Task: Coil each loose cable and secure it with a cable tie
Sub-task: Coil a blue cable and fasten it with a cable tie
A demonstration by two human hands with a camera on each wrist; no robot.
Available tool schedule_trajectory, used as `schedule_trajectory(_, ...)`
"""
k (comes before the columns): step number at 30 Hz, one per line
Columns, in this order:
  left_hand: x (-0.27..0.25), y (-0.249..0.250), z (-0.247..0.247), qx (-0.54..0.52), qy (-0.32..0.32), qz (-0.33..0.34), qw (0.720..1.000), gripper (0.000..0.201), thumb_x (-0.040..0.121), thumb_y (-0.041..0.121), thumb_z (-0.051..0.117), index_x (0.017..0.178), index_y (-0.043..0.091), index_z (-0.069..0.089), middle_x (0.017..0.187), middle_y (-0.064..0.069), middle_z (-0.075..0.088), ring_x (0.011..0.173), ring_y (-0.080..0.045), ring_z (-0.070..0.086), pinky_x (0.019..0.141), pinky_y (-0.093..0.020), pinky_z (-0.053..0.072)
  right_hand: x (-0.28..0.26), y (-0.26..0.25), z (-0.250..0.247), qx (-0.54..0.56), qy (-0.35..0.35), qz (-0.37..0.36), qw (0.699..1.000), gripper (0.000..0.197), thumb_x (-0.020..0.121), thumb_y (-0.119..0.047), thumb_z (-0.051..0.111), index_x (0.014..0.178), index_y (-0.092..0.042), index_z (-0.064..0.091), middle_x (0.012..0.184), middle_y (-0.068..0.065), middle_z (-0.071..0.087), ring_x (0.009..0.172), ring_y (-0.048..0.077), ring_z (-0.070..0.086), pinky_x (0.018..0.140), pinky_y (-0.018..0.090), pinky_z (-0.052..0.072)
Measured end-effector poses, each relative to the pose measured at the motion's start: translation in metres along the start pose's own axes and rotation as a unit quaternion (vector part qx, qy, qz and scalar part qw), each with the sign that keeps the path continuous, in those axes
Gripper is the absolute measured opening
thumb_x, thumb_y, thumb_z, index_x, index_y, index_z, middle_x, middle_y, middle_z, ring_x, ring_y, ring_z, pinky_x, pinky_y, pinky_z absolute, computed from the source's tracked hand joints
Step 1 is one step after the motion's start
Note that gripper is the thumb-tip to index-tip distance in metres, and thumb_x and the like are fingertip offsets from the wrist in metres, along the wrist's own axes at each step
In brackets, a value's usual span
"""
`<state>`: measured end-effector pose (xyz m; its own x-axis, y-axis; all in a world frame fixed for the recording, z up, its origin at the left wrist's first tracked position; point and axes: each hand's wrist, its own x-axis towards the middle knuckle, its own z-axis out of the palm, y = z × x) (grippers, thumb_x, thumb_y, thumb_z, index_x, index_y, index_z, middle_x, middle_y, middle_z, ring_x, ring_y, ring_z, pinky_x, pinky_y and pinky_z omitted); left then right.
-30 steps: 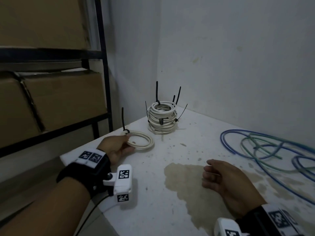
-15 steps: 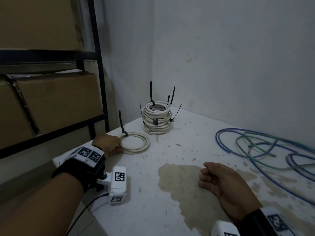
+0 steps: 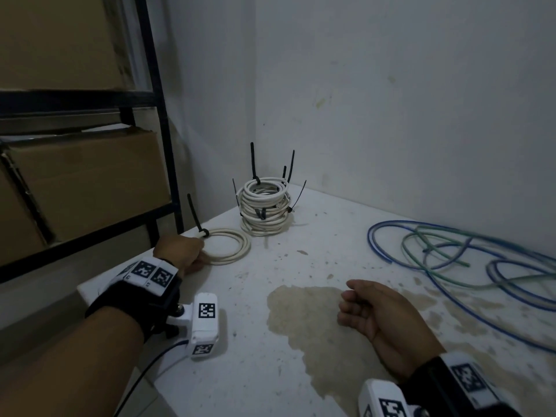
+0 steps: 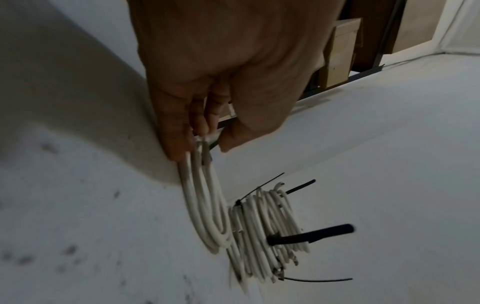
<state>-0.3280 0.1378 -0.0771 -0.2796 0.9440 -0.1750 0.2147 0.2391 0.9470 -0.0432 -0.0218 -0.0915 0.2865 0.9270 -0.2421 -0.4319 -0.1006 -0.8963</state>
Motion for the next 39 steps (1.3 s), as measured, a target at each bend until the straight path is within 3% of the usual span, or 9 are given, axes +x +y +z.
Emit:
schedule_trajectory(3, -0.02, 0.016, -0.005, 0.016, 0.049, 0.051, 0.997, 0.019, 0.088, 0.014, 0.061, 0.074, 0.002, 0.06, 0.083, -0.021, 0.06, 0.078, -0.032, 0.06, 0.082, -0.045, 0.052, -0.003, -0.008, -0.001, 0.006, 0.017, 0.004, 1.0, 0.009, 0.092, -0.009, 0.055, 0.093, -0.002, 0.061, 0.073, 0.012, 0.061, 0.055, 0.02, 0.058, 0.048, 0.03, 0.053)
schedule_trajectory(5, -0.044, 0.034, -0.001, -0.018, 0.057, 0.113, 0.992, 0.021, 0.091, 0.013, 0.058, 0.07, 0.008, 0.058, 0.077, -0.02, 0.055, 0.074, -0.03, 0.054, 0.076, -0.04, 0.048, -0.005, -0.019, -0.005, -0.007, 0.022, -0.001, 1.0, 0.009, 0.091, -0.012, 0.057, 0.088, -0.006, 0.062, 0.071, 0.009, 0.063, 0.054, 0.019, 0.057, 0.048, 0.03, 0.05)
schedule_trajectory(9, -0.108, 0.062, 0.037, -0.135, -0.04, 0.184, 0.973, 0.021, 0.093, 0.009, 0.053, 0.073, 0.014, 0.054, 0.068, -0.01, 0.046, 0.063, -0.02, 0.044, 0.06, -0.03, 0.038, -0.02, -0.048, -0.024, -0.173, 0.009, -0.063, 0.983, 0.015, 0.094, -0.018, 0.054, 0.086, -0.009, 0.063, 0.075, 0.007, 0.063, 0.059, 0.02, 0.057, 0.055, 0.032, 0.045)
schedule_trajectory(13, -0.168, 0.068, 0.101, -0.122, -0.206, 0.206, 0.949, 0.018, 0.092, 0.007, 0.054, 0.076, 0.014, 0.06, 0.063, -0.004, 0.051, 0.058, -0.016, 0.048, 0.058, -0.029, 0.04, -0.052, -0.071, -0.077, -0.507, 0.044, -0.188, 0.84, 0.016, 0.095, -0.028, 0.051, 0.087, -0.019, 0.061, 0.083, -0.006, 0.062, 0.075, 0.009, 0.059, 0.059, 0.007, 0.038)
schedule_trajectory(15, -0.194, 0.068, 0.137, -0.086, -0.277, 0.205, 0.935, 0.018, 0.091, 0.008, 0.057, 0.074, 0.013, 0.06, 0.061, -0.003, 0.053, 0.059, -0.016, 0.05, 0.059, -0.029, 0.042, -0.071, -0.083, -0.112, -0.544, 0.081, -0.192, 0.813, 0.014, 0.096, -0.03, 0.05, 0.087, -0.023, 0.059, 0.085, -0.009, 0.061, 0.077, 0.005, 0.057, 0.06, 0.007, 0.038)
schedule_trajectory(22, -0.25, 0.078, 0.243, 0.038, -0.399, 0.24, 0.884, 0.012, 0.091, 0.019, 0.062, 0.081, 0.012, 0.063, 0.083, -0.002, 0.062, 0.08, -0.017, 0.058, 0.07, -0.028, 0.047, -0.105, -0.091, -0.224, -0.182, 0.263, -0.083, 0.944, 0.017, 0.096, -0.014, 0.052, 0.089, -0.002, 0.061, 0.083, 0.013, 0.062, 0.069, 0.025, 0.056, 0.057, 0.029, 0.041)
schedule_trajectory(29, -0.227, 0.085, 0.313, 0.323, -0.292, 0.353, 0.828, 0.05, 0.091, 0.026, 0.059, 0.136, 0.007, 0.047, 0.14, -0.011, 0.049, 0.126, -0.025, 0.048, 0.1, -0.03, 0.038, -0.093, -0.078, -0.255, -0.049, 0.281, -0.111, 0.952, 0.012, 0.096, -0.005, 0.046, 0.087, -0.002, 0.052, 0.074, 0.016, 0.045, 0.06, 0.022, 0.042, 0.048, 0.028, 0.041)
schedule_trajectory(36, -0.21, 0.083, 0.34, 0.467, -0.266, 0.361, 0.762, 0.051, 0.093, 0.032, 0.055, 0.136, 0.006, 0.044, 0.14, -0.011, 0.047, 0.127, -0.024, 0.047, 0.099, -0.029, 0.038, -0.087, -0.073, -0.26, -0.061, 0.295, -0.104, 0.948, 0.017, 0.095, -0.005, 0.049, 0.08, 0.0, 0.057, 0.07, 0.015, 0.052, 0.059, 0.022, 0.048, 0.049, 0.028, 0.045)
schedule_trajectory(39, -0.208, 0.082, 0.342, 0.525, -0.266, 0.379, 0.714, 0.015, 0.093, 0.032, 0.054, 0.092, 0.018, 0.058, 0.095, -0.004, 0.057, 0.084, -0.017, 0.057, 0.073, -0.025, 0.045, -0.087, -0.074, -0.259, -0.062, 0.295, -0.097, 0.949, 0.018, 0.095, -0.005, 0.049, 0.08, 0.001, 0.056, 0.07, 0.016, 0.049, 0.06, 0.023, 0.045, 0.051, 0.03, 0.042)
